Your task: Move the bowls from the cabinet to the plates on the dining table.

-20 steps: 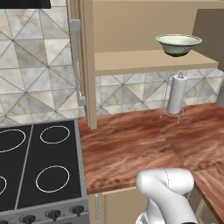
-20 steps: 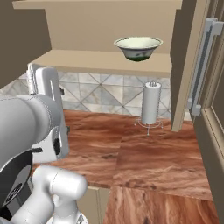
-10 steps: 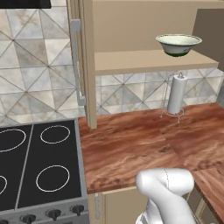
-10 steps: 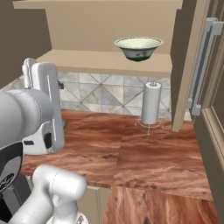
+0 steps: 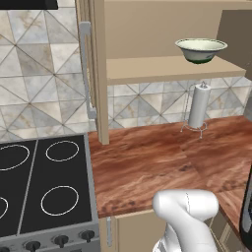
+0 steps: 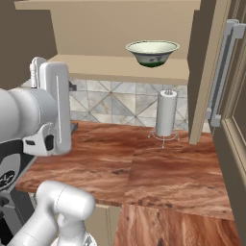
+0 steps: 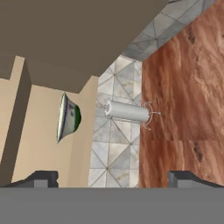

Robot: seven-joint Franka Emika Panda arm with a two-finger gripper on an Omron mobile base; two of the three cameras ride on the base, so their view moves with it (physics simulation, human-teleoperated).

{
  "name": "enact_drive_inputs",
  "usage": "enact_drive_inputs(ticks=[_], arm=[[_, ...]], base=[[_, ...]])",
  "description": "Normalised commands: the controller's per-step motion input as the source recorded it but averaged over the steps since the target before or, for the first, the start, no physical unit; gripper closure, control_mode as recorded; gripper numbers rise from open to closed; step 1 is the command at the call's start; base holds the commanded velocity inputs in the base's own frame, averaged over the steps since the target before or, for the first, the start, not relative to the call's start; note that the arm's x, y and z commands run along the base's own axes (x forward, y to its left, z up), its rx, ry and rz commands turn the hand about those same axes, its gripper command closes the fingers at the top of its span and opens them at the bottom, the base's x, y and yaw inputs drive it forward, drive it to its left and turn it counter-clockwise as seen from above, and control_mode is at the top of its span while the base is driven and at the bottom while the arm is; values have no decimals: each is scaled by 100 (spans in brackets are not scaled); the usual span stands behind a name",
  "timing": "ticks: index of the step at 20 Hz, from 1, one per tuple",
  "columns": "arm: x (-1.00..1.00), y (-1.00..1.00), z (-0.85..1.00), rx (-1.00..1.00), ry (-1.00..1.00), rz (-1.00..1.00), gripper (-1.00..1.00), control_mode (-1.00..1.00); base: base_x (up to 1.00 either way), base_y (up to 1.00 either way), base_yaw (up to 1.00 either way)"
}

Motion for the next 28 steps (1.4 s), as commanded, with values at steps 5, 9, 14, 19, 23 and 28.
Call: enact_drive_inputs(ticks=[5,9,14,19,23,28], arm=[[11,-7,14,5,-1,-8,-100,-100],[6,-9,8,8,-3,-2,-100,-100],[6,2,10,2,-8,1,-100,-100],[16,7,9,-2,-6,-4,-100,-100],[23,7,9,-4,-6,-10,-100,-100],[22,8,9,-5,-7,-11,-100,-100]], base=[[0,0,0],[0,0,0],[0,0,0],[0,0,0],[0,0,0],[0,0,0]])
